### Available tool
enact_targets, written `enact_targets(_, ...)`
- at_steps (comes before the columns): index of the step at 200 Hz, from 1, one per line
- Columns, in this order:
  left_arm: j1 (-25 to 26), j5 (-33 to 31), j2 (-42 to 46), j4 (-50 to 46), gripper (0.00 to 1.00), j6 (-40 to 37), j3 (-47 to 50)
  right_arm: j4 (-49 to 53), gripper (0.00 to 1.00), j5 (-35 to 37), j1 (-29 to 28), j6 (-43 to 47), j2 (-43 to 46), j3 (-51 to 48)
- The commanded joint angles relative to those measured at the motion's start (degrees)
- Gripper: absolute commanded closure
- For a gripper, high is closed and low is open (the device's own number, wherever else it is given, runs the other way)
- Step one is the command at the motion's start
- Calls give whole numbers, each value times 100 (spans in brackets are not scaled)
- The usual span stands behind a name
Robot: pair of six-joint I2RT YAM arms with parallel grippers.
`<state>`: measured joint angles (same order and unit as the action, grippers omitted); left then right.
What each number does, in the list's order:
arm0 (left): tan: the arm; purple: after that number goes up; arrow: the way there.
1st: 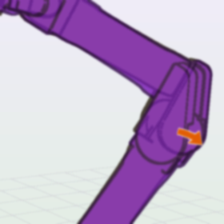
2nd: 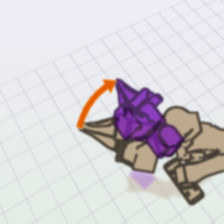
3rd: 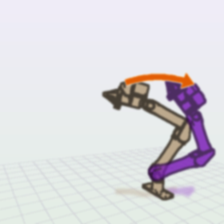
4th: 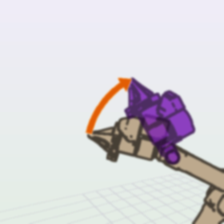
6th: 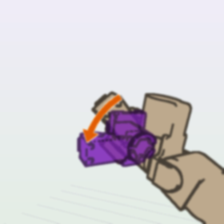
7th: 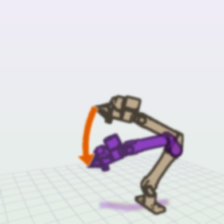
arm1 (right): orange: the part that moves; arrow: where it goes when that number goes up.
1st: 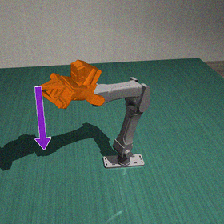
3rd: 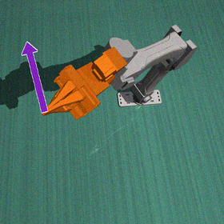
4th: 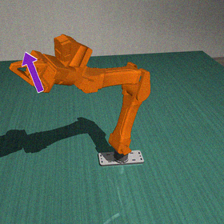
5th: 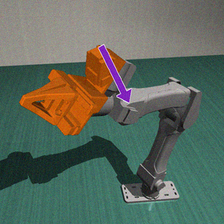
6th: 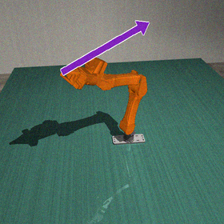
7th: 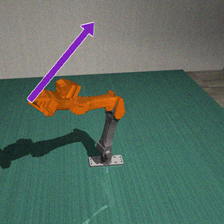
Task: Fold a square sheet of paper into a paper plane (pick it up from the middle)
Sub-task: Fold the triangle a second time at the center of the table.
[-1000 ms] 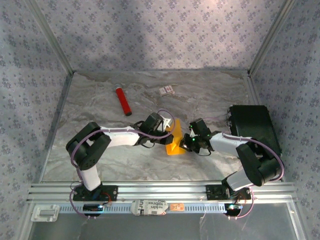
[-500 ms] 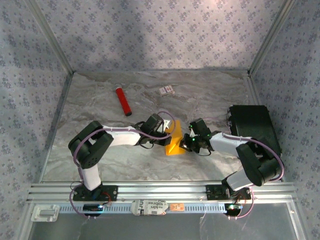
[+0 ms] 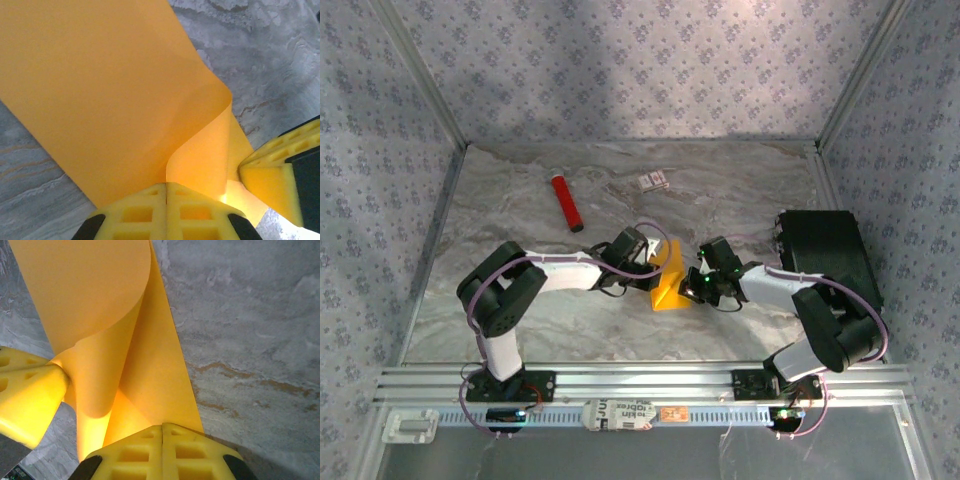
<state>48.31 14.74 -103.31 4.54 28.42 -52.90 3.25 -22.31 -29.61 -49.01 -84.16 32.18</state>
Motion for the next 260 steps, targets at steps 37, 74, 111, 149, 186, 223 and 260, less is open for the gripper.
enact_targets(37, -21, -165, -102, -113, 100, -100, -165, 486, 94, 176, 51, 100, -6, 15)
enact_targets(74, -28, -207, -137, -113, 100, -109, -187, 495, 94, 174, 60, 109, 10, 11)
enact_targets(111, -30, -262, -120, -103, 100, -65, -146, 526, 94, 174, 68, 108, 14, 7)
enact_targets(149, -28, -283, -102, -55, 100, -74, -117, 515, 94, 165, 69, 112, 16, 16)
enact_targets(186, -51, -192, -137, 54, 100, -45, -189, 527, 94, 165, 78, 114, 18, 19)
enact_targets(223, -97, -136, -169, 71, 100, 6, -138, 547, 94, 158, 77, 125, 28, 42)
enact_targets(260, -161, -68, -180, 197, 100, 67, -26, 554, 94, 158, 87, 121, 28, 34)
